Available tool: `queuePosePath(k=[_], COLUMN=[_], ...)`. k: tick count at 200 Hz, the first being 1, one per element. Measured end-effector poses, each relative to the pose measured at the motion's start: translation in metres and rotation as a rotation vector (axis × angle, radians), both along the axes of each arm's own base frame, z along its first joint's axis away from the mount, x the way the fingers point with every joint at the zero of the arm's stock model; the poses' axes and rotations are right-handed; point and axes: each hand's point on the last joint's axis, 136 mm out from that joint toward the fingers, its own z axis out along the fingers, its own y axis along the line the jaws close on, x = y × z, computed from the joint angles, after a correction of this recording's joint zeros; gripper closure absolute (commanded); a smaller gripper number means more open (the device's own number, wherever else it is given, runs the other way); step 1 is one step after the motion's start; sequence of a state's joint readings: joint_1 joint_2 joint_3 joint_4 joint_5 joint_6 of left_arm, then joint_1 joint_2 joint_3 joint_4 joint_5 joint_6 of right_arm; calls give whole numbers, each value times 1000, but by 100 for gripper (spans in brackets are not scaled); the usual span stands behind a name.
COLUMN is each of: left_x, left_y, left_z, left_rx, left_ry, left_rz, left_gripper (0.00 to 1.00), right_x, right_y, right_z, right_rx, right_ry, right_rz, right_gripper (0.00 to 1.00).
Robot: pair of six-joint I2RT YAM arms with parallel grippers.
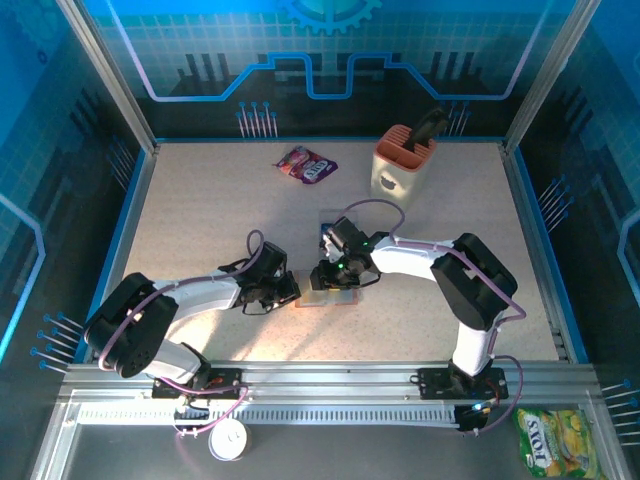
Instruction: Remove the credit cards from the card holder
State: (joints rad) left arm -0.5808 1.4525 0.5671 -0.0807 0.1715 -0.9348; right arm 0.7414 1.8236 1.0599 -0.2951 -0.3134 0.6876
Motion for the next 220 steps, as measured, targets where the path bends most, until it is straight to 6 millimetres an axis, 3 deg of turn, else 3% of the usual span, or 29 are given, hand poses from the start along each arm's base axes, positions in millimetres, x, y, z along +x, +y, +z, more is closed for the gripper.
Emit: queuePosePath(k=[54, 136, 178, 220], left_x=[0, 9, 12, 11], left_y=[0, -12, -19, -14], left_z=[2, 26, 20, 20], left_rx=[-2, -94, -130, -108], left_ry=[-3, -51, -25, -21], left_rz=[0, 21, 34, 51], left_gripper=[89, 74, 71, 68], right_x=[-3, -6, -6, -6], right_y=[-4, -6, -7, -6], right_z=[-1, -7, -7, -8], right_rx=[-6, 18, 30, 39], right_ry=[-5, 4, 6, 3], right_rz=[1, 6, 4, 5], right_gripper=[59, 61, 63, 65])
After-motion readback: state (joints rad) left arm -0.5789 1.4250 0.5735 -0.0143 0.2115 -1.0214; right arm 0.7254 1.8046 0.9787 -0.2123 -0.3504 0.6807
